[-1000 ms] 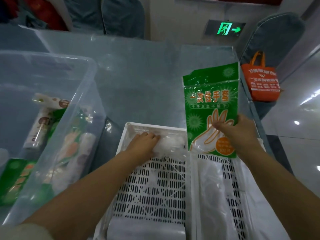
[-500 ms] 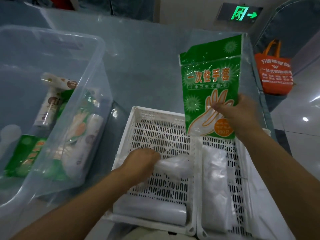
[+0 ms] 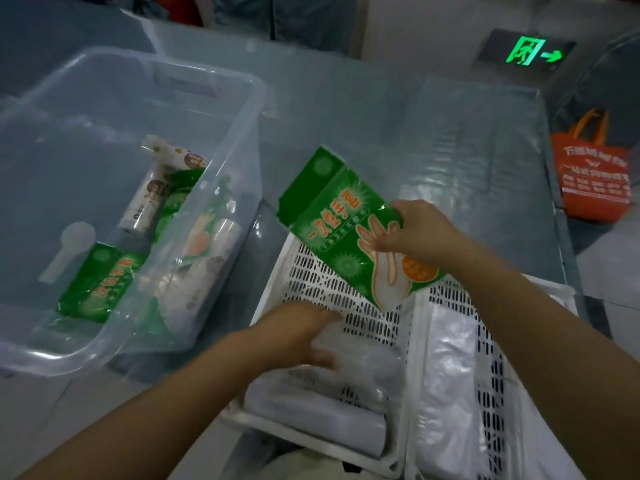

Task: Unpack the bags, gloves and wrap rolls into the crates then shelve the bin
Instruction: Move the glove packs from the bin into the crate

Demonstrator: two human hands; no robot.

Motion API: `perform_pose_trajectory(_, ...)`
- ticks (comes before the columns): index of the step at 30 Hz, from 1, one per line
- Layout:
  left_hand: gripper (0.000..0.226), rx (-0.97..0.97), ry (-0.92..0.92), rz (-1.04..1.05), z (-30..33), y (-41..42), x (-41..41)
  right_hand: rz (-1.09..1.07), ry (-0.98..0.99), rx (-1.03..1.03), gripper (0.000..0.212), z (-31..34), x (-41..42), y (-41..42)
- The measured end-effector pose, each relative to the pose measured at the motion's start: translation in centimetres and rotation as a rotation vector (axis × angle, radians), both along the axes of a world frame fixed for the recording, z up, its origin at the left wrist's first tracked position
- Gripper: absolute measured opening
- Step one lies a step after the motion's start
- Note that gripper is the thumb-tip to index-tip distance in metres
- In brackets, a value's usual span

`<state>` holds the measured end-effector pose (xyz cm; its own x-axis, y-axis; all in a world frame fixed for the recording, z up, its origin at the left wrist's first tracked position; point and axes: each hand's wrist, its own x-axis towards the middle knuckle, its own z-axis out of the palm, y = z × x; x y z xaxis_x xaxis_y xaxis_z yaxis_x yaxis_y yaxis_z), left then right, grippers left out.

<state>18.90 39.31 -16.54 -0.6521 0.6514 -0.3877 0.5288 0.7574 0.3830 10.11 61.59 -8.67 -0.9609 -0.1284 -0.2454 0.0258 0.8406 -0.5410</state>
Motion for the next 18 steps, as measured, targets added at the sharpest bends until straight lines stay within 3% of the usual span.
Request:
perform_pose_trajectory(2, 0.057, 0.102, 0.147, 0.13, 1.1, 0.4, -1.2, 0.142, -0.055, 0.156, 0.037, -0.4, -1.0, -1.1)
perform_pose_trajectory(4, 0.047, 0.19, 0.417, 0.183, 1.9, 0.8, -2.2, 0.254, -0.126, 0.27, 0.038, -1.1, -1.8, -1.8)
perform_pose_trajectory(6, 0.057, 0.193, 0.666, 0.165, 1.8, 1.0, -3.1, 0.312, -0.18, 0.333, 0.036, -2.0, -2.4, -2.2)
perform_pose_trajectory(8, 0.076, 0.104, 0.756, 0.102, 1.1, 1.2, -4.0, 0.35, -0.196, 0.379, 0.03, -2.9, -2.8, -2.6)
perform_pose_trajectory(11, 0.095, -0.054, 0.679, 0.016, -0.6, 1.7, -5.4, 0.38, -0.16, 0.46, 0.031, -4.1, -3.4, -3.1)
perform_pose_trajectory(15, 0.096, -0.13, 0.484, 0.05, -2.9, 2.3, -6.8, 0.331, -0.025, 0.499, 0.053, -5.1, -3.8, -2.6)
perform_pose_trajectory(18, 0.099, -0.098, 0.457, 0.075, -3.9, 2.3, -7.1, 0.214, 0.001, 0.388, 0.041, -5.4, -3.8, -1.2)
